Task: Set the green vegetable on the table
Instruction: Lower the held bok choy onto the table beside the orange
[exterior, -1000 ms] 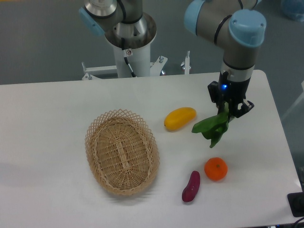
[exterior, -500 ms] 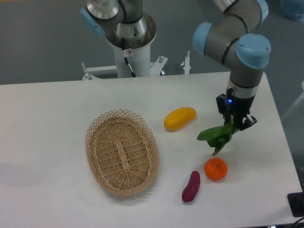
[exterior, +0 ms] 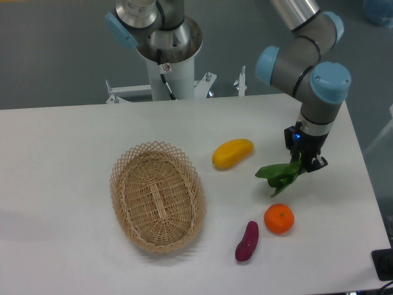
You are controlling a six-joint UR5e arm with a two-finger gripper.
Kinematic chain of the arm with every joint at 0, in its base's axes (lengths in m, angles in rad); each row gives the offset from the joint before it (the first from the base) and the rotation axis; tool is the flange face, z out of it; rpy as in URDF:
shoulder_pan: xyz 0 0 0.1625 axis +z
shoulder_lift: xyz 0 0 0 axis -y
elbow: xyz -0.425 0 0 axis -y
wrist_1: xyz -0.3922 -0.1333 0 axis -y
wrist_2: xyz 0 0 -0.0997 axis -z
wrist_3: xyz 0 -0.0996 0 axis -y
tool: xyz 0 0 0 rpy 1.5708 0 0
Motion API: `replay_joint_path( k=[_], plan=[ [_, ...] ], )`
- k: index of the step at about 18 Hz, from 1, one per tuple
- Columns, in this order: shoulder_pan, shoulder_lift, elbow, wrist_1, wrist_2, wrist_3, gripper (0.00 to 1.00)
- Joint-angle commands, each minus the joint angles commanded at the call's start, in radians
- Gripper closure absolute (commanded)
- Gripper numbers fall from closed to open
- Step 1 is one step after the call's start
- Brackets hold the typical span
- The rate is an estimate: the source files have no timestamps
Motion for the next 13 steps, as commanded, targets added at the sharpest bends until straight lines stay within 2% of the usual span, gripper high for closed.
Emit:
replay_joint_path(
  k=[6,7,9,10,13],
  plan=[
    [-0.002,-0.002,-0.003,0.0,-0.002,-0.011,0.58],
    [0.0,-0.002,-0.002,0.0,-0.002,-0.011,0.47],
    [0.0,0.0,0.003,0.0,-0.002,-0.006,0.12],
    [0.0,0.002,0.002,0.002,-0.002,-0.012,0.0],
    [-0.003,0.014,0.012,0.002,-0.002,-0.018,0.0]
  ],
)
